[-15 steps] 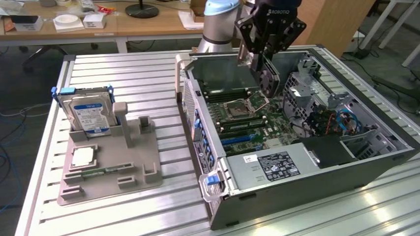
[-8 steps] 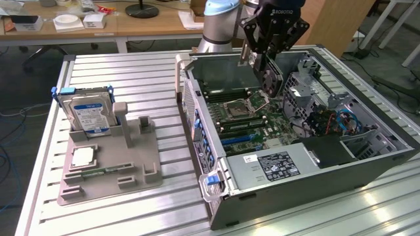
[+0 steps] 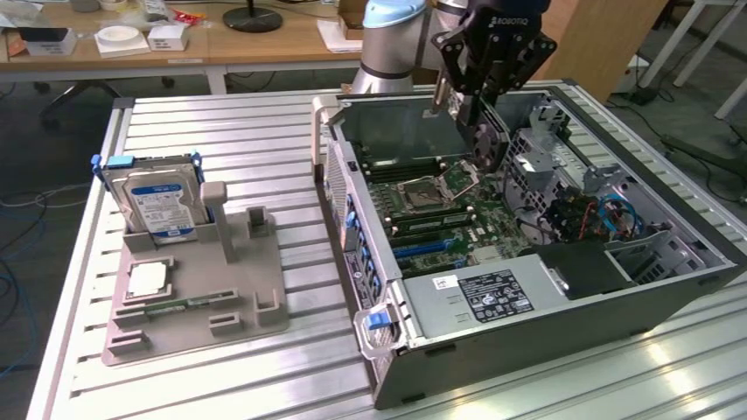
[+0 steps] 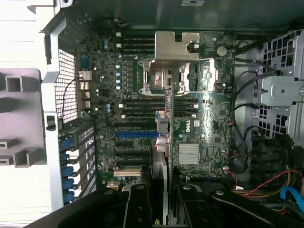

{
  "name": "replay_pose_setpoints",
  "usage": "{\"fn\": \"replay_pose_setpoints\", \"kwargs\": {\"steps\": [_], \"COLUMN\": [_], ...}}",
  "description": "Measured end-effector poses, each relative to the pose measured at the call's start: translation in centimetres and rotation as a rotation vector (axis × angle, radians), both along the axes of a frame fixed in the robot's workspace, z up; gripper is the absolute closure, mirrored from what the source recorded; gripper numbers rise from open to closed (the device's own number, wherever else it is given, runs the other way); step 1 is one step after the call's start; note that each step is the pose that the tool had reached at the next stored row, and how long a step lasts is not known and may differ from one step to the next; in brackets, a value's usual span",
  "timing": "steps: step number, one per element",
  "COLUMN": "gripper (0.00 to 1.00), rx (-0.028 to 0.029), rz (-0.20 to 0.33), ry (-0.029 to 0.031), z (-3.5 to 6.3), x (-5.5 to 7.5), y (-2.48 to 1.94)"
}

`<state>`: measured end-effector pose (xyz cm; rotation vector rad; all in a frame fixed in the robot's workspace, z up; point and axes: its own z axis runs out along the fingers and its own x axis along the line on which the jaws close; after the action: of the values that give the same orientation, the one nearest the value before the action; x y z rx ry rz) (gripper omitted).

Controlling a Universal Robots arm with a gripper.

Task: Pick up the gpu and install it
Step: 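Pick up the gpu and move the gpu toward the slot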

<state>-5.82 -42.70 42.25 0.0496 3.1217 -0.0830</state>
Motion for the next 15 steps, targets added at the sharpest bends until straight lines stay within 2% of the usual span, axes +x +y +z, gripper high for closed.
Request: {"fn": "replay_pose_setpoints", "kwargs": {"steps": [15], "gripper": [0.74], "rx": [0.0], "rz": [0.0], "ry": [0.0], "z": [0.0], "x": [1.3], "y": [0.0]}}
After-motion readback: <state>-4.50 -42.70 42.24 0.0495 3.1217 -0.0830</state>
